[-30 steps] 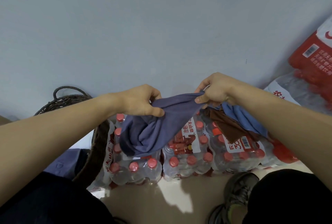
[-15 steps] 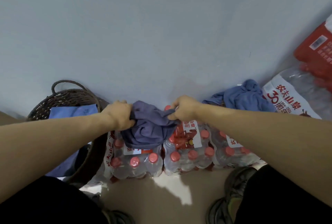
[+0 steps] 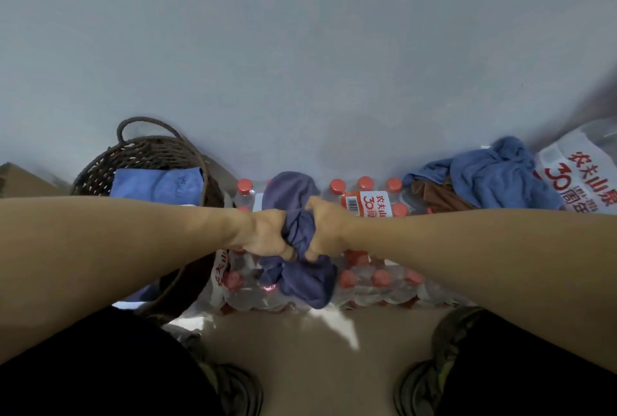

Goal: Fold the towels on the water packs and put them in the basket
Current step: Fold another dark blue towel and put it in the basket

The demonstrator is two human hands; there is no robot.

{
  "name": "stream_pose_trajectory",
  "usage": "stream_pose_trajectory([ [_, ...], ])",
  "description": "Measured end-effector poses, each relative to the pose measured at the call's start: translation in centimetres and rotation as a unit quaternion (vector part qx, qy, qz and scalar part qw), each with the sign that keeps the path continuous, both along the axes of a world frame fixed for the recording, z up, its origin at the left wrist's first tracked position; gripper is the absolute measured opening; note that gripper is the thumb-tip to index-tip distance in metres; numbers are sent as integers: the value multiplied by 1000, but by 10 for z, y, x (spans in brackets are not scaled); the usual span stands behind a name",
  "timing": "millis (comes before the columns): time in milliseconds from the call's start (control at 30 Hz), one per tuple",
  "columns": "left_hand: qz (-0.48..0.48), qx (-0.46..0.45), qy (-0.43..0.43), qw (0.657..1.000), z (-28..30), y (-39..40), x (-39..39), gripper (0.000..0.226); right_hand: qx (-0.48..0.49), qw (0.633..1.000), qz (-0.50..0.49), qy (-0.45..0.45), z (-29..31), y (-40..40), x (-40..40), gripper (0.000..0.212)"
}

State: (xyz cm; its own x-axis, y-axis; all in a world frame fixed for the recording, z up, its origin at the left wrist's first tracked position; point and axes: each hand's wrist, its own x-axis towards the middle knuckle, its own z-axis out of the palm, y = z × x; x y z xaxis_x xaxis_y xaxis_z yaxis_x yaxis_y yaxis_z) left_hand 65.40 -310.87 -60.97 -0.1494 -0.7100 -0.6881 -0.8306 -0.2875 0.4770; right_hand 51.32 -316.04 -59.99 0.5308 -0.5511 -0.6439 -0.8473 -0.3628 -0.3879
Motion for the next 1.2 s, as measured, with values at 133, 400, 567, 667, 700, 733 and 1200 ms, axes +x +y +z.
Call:
stream_pose_trajectory([
  [133,-54,134,39,989,11,11,-8,17,123,989,72,44,3,-5,-19,48],
  [400,-105,174,18,979,26,4,-28,35,206,935,211,197,0,8,-56,42],
  [567,-25,82,40,996,26,-11,-22,19,163,955,168,180,4,3,-75,63],
  [667,-35,146,20,988,26,-18,-15,23,112,969,145,167,10,-9,-82,62],
  [700,-32,183,7,983,26,-20,-12,26,109,972,134,162,12,-13,-83,60],
  [733,-30,217,-6,976,27,-22,-9,25,120,973,116,157,13,-16,-84,58],
  [1200,-13,301,-37,953,24,-30,24,30,115,976,102,151,4,-39,-79,38],
])
